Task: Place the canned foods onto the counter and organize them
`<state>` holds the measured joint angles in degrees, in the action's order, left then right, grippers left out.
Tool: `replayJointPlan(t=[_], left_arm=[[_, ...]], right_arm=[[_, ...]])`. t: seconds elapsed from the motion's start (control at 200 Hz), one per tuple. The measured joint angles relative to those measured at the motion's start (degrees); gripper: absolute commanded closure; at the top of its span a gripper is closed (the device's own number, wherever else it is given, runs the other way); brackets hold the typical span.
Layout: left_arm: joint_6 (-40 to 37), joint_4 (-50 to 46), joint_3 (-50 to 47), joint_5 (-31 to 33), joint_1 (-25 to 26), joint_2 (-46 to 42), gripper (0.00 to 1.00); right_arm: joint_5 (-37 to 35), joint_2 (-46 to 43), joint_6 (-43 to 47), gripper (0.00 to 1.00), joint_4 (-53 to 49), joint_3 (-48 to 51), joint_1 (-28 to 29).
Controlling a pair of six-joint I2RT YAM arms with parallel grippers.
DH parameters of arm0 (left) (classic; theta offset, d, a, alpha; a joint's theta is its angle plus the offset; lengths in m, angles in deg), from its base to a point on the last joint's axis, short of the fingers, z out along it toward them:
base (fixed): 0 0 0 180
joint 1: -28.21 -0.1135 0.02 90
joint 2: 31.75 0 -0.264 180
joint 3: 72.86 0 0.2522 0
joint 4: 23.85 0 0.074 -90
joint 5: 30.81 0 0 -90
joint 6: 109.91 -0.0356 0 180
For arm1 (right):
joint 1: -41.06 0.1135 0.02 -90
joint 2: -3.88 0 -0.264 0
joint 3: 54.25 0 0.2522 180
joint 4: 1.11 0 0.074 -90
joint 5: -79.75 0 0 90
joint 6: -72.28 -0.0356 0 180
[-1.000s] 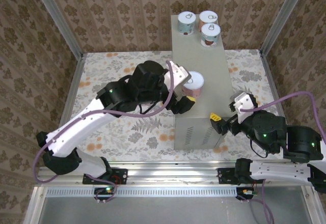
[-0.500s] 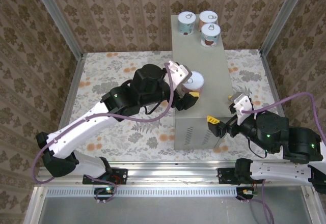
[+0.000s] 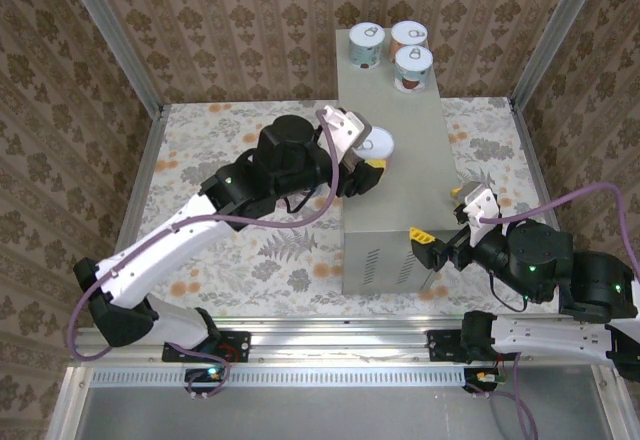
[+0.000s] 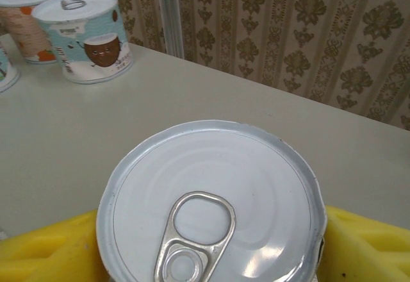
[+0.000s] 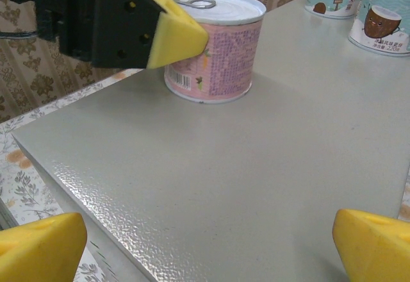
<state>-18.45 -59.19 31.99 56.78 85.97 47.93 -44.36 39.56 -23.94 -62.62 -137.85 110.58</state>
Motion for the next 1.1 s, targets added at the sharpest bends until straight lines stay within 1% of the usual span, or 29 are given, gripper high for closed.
replayJointPlan(t=[0.435, 0.535, 0.695, 0.92, 1.095], left_arm=[[-0.8, 9.6, -0.2, -1.7, -8.8, 5.1, 0.23], [-1.4, 11.7, 0.8, -1.9, -10.0, 7.3, 0.22], [-2.0, 13.0, 5.1, -2.3, -11.5, 12.2, 0.22], [-2.1, 15.2, 9.5, -2.4, -13.4, 17.4, 0.22], [-2.1, 16.1, 12.0, -3.8, -15.1, 20.2, 0.23]], right_arm=[[-2.1, -1.1, -1.3, 0.0, -0.2, 0.2, 0.0], [-4.1, -1.1, -2.0, 0.0, -0.5, 0.2, 0.0], [-6.0, -1.1, -3.3, 0.0, -1.6, 0.2, 0.0], [-6.7, -1.2, -4.5, 0.0, -2.2, 0.2, 0.0], [-7.5, -1.2, -4.5, 0.0, -2.3, 0.2, 0.0]])
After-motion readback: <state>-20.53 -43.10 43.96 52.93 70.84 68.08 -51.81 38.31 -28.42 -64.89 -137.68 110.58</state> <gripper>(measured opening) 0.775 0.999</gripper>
